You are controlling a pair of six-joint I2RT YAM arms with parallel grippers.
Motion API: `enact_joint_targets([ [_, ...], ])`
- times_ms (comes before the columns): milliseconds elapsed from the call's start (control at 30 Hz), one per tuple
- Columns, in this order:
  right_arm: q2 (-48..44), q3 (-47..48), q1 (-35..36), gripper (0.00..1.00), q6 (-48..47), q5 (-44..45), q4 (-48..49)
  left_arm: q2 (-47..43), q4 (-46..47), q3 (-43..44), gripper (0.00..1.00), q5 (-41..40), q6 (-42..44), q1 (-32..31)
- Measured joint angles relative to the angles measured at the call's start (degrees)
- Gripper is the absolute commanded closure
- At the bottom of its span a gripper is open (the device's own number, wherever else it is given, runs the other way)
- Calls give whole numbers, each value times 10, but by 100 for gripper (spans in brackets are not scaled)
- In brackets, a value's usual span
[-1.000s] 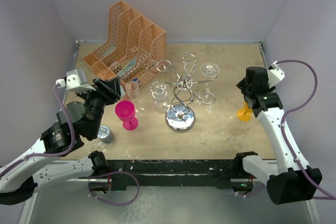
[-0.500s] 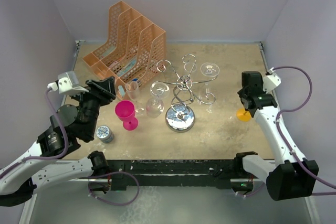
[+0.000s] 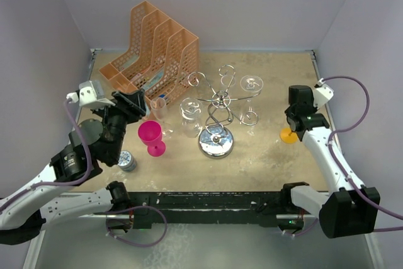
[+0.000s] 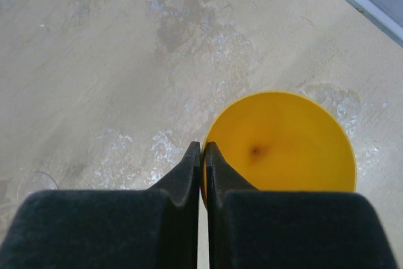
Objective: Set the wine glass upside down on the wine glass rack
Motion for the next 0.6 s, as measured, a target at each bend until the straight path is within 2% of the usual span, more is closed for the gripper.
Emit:
enact_joint_targets([
  [333, -31, 9, 0, 100, -41, 0, 27, 58, 7, 72, 48, 48, -4, 0],
  [467, -89, 41, 0, 100, -60, -27, 66, 79, 34, 85, 47, 99, -17, 0],
  [600, -178, 55, 0, 100, -78, -76, 158, 104, 72, 85, 46, 165, -34, 0],
])
